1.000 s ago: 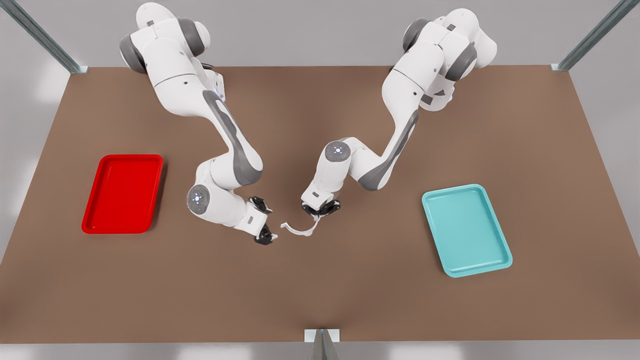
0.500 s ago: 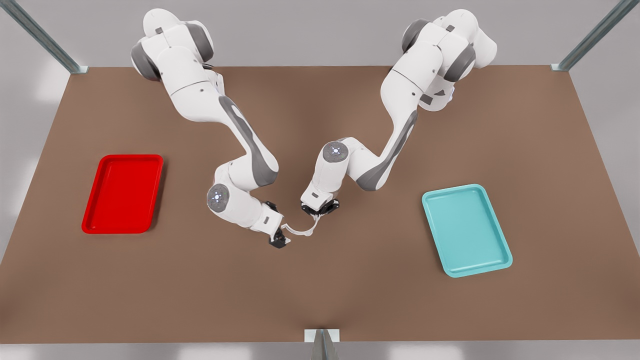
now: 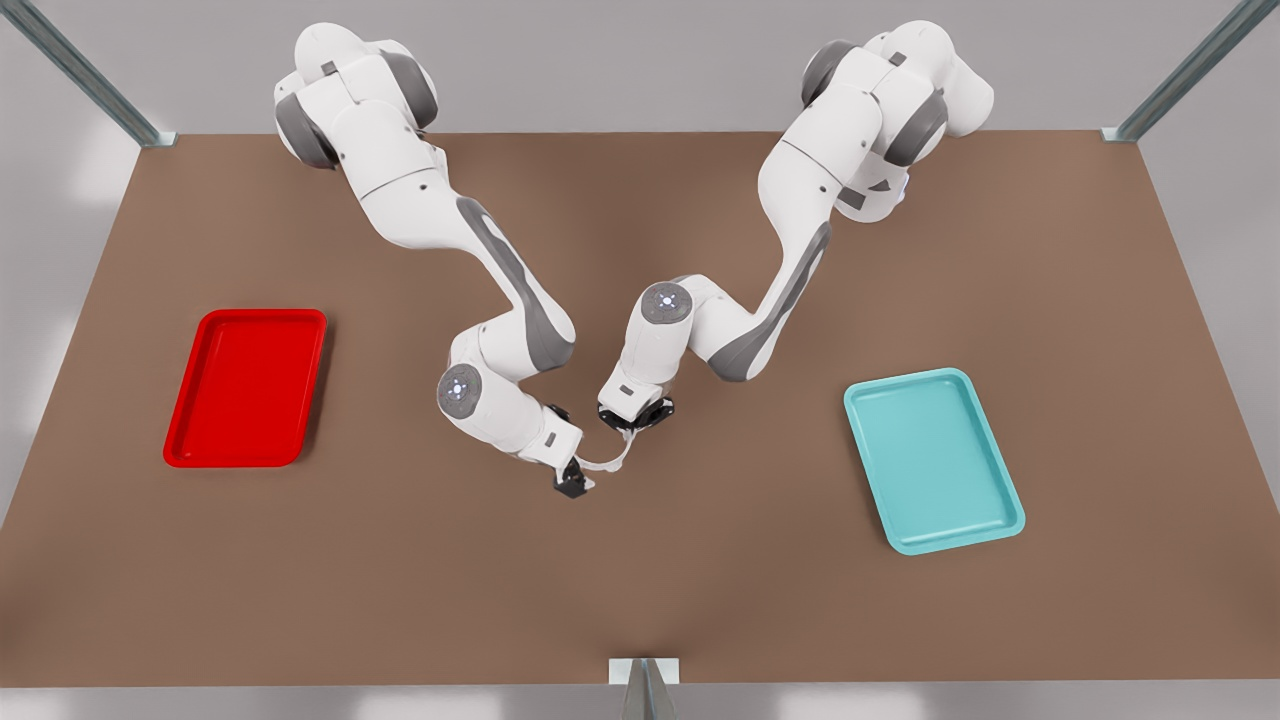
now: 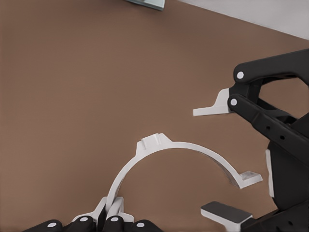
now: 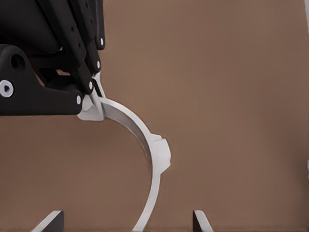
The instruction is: Take the drainage pipe clamp from the left arm, pass it to the right arm, and place it in the plate on the right side
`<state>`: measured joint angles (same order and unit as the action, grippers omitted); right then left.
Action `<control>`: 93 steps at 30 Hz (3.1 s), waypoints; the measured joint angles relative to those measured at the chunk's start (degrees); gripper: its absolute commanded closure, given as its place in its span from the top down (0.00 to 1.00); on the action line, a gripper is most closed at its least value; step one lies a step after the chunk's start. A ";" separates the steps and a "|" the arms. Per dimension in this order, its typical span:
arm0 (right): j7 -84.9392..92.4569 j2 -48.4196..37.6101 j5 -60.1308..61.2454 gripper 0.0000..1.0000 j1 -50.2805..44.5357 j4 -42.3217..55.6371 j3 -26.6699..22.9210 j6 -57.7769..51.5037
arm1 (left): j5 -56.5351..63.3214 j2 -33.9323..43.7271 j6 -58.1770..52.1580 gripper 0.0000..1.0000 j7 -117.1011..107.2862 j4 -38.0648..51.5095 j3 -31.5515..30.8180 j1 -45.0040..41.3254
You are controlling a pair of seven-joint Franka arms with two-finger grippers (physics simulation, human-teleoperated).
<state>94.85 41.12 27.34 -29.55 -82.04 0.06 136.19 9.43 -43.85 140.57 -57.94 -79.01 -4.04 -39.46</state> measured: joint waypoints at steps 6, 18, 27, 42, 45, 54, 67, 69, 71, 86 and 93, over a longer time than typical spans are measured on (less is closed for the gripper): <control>-0.69 0.40 -0.02 0.63 -0.15 0.36 -0.15 0.95 | 0.01 -0.11 0.03 0.21 -0.46 0.11 0.00 0.00; -1.57 0.58 -0.10 0.21 -0.42 0.79 0.01 1.25 | -2.44 -0.08 1.96 1.00 2.74 0.11 -0.04 0.21; -2.18 -1.99 -0.11 0.21 2.31 -2.55 0.03 0.99 | 0.43 11.07 -15.24 1.00 3.96 0.21 -27.18 38.29; 3.48 -26.12 -2.25 0.21 29.85 -36.83 -1.63 0.83 | -6.98 31.63 -52.96 1.00 29.73 -3.11 -6.53 38.04; 6.77 -25.88 -2.44 0.21 34.67 -37.36 -3.88 0.99 | -7.76 30.56 -57.39 1.00 33.25 0.60 -6.58 37.85; 19.30 -21.99 -2.82 0.21 44.80 -37.24 -11.22 1.73 | -8.70 28.23 -64.60 1.00 40.93 1.05 -6.52 37.81; 33.60 -15.39 -2.15 1.00 48.46 -36.83 -11.58 4.76 | -9.56 27.82 -67.22 1.00 46.99 0.91 -6.48 38.23; 35.57 -15.59 -1.50 1.00 48.53 -36.80 -11.59 4.81 | -9.52 27.84 -67.26 1.00 47.60 0.93 -6.48 38.23; 37.69 -15.81 -0.75 1.00 48.53 -36.54 -11.61 4.82 | -9.50 27.87 -67.30 1.00 48.14 0.93 -6.48 38.23; 5.05 -10.66 -15.21 1.00 16.08 6.10 -12.33 -32.48 | -9.46 27.97 -67.67 1.00 50.73 1.09 -6.48 38.23; -30.55 -30.00 -26.59 1.00 18.50 5.13 -5.27 -56.92 | -9.45 27.97 -67.80 1.00 51.29 1.11 -6.48 38.15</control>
<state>64.30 11.12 0.76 -11.05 -76.91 -5.21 79.28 -0.03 -15.89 72.77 -6.65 -77.89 -10.52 -1.31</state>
